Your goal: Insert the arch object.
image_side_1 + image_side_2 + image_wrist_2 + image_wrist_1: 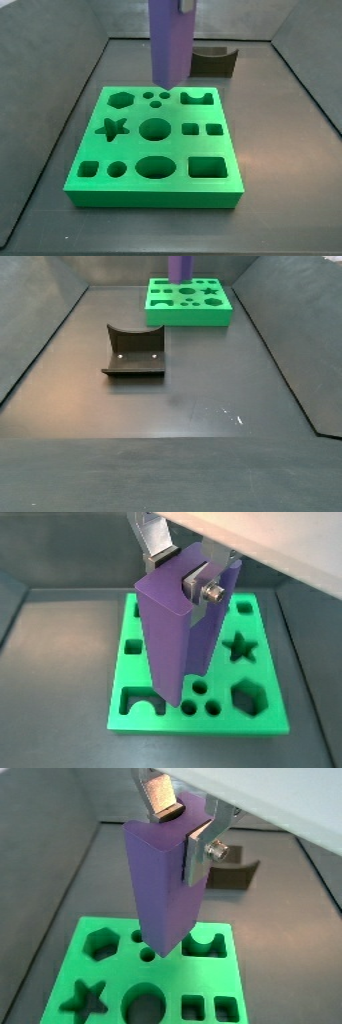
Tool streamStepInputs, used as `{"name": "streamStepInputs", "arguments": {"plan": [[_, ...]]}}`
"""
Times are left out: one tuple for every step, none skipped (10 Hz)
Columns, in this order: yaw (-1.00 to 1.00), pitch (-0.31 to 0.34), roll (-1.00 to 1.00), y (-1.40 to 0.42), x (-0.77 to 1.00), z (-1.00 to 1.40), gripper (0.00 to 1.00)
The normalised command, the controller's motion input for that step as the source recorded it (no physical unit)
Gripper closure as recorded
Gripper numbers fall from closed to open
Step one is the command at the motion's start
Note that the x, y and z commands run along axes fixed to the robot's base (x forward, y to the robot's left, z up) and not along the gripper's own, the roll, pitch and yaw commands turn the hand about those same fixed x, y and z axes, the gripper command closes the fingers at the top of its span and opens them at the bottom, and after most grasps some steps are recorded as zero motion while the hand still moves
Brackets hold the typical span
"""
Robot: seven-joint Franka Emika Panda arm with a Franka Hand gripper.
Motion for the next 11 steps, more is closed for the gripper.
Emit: {"name": "streamStepInputs", "arguments": {"plan": [[-0.86, 0.000, 0.00, 0.17, 0.32, -0.29, 1.00], [-0.86, -0.010, 0.00, 0.17, 0.34, -0.24, 1.00], [-0.86, -0.017, 0.00, 0.17, 0.34, -0.22, 1.00], [-0.90, 0.000, 0.02, 0.10, 0.28, -0.30, 1.00], [-0.97, -0.010, 0.04, 0.05, 0.19, -0.32, 1.00], [-1.00, -0.024, 0.02, 0.03, 0.12, -0.29, 1.00], [-0.97, -0.001, 0.00, 0.02, 0.17, -0.07, 1.00], [-0.90, 0.000, -0.02, 0.01, 0.25, -0.03, 1.00], [-0.92, 0.000, 0.00, 0.00, 0.19, -0.06, 1.00], [-0.97, 0.000, 0.00, -0.04, 0.04, -0.07, 1.00], [-0.93, 0.000, 0.00, -0.14, 0.05, -0.13, 1.00]]}}
